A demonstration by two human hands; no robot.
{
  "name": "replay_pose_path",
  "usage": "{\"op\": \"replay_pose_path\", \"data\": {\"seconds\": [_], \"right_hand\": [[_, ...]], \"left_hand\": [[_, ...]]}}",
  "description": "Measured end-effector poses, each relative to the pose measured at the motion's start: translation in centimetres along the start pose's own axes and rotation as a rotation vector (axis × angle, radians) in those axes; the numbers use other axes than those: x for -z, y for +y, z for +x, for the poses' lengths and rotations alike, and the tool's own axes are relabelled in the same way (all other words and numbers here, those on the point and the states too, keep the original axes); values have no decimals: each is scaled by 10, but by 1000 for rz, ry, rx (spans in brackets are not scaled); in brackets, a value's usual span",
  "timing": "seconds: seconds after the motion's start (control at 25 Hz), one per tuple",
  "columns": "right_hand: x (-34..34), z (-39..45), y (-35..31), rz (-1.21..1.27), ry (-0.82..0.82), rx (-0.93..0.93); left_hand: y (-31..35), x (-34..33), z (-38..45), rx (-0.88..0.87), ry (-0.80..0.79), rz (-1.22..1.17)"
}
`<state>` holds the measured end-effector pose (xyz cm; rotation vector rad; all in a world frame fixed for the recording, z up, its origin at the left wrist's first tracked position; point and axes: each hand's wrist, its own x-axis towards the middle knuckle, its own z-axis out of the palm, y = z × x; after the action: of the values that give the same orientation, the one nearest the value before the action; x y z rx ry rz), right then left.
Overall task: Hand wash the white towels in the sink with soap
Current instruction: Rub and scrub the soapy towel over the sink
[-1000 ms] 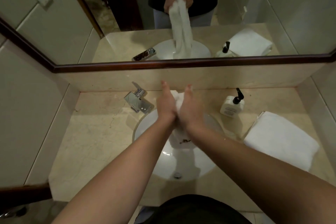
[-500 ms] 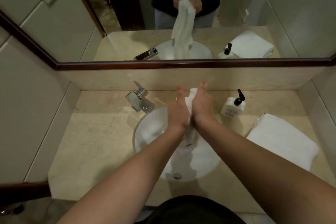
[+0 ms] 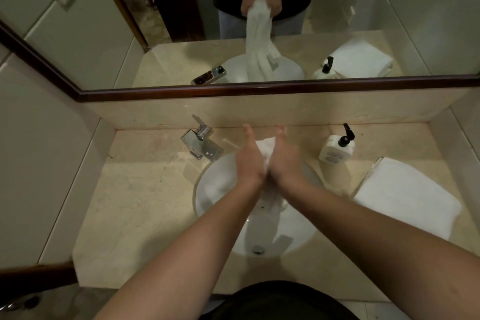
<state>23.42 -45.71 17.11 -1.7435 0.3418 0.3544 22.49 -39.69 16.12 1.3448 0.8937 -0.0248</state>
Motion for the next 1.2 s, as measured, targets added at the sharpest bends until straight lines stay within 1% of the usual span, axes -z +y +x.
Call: {"op": "replay_pose_path", "data": {"seconds": [0.08,0.12,0.2,0.24,0.32,0.36,0.44,0.56,0.68,0.8,0.92,1.08,1.2], "right_hand": [[-1,5,5,69,65,-97],[-3,3,5,64,66,-98],[-6,-7,12,-6,-15,-33],[-6,-12,13,-47,-29,15],[-1,-3,17,-164,7,81],[2,6,21,-204,20,71],[4,19,36,-232,-12,4],[9,31,71,-248,-137,-133],[16,48,100,-355,-170,-205],[9,60,125,-458,-211,-273],[-4,67,151,-540,-249,-296],[-19,85,181,-545,-236,-321],[-26,98,196,-494,-221,-317]], "left_hand": [[-5,-2,-6,-30,-38,3],[-4,0,-6,-3,-23,-17],[-4,7,1,69,9,-73],[-7,9,4,76,-7,-54],[-17,10,7,33,-45,96],[-22,11,6,24,-26,160],[-31,19,15,69,5,211],[-49,40,42,151,23,308],[-72,60,62,210,-51,453],[-89,71,83,337,-173,563],[-105,75,106,345,-194,738],[-134,79,143,410,-192,704],[-161,84,169,394,-173,677]]}}
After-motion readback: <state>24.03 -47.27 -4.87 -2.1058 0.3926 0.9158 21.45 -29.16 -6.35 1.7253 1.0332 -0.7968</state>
